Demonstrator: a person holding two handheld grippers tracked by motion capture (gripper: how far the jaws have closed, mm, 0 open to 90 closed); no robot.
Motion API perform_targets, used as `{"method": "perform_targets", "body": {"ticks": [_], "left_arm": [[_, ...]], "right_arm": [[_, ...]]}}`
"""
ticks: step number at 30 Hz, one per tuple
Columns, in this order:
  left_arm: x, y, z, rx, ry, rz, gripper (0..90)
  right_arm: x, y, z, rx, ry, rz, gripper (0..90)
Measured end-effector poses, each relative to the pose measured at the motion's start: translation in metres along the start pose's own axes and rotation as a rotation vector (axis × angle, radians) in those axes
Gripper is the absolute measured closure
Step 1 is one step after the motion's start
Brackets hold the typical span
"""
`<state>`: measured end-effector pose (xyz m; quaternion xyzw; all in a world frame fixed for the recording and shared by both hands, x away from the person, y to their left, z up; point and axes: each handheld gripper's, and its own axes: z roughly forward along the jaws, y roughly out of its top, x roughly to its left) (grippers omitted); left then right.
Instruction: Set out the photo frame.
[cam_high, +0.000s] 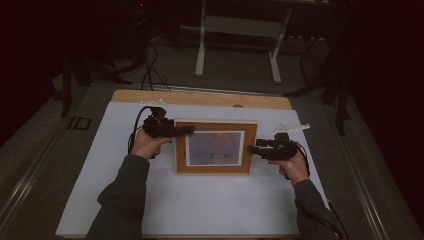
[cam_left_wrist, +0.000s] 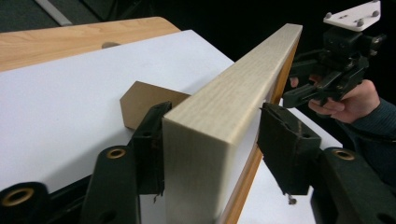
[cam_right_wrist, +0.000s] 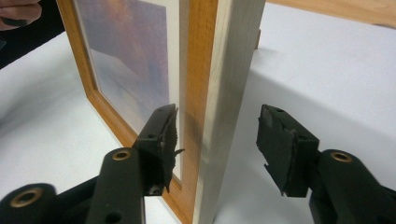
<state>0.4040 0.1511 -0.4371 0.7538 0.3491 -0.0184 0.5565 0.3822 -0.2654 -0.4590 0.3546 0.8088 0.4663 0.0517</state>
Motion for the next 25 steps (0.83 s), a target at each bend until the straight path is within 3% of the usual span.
{"method": "perform_targets", "body": {"ticks": [8,16,17,18,22,25], "left_arm": [[-0.005,-0.006,-0.025,-0.025,0.099,0.011,38.3],[-0.015,-0.034,-0.055,-0.029,0.226,0.034,37.8],[-0.015,-0.034,-0.055,-0.029,0.226,0.034,37.7],[-0.019,-0.043,-0.059,-0.011,0.254,0.021,37.7],[-0.028,-0.065,-0.061,0.035,0.323,0.049,37.5],[-0.031,-0.084,-0.061,0.044,0.39,0.035,36.7]], "right_arm": [[0.0,0.0,-0.018,-0.01,-0.035,-0.001,41.0],[0.001,-0.008,-0.028,0.028,-0.092,-0.016,40.0],[0.001,-0.008,-0.028,0.028,-0.092,-0.016,40.0],[0.002,-0.01,-0.029,0.031,-0.097,-0.011,40.2],[0.002,-0.02,-0.028,0.048,-0.124,0.002,40.2],[0.002,-0.026,-0.027,0.067,-0.168,0.007,40.3]]}}
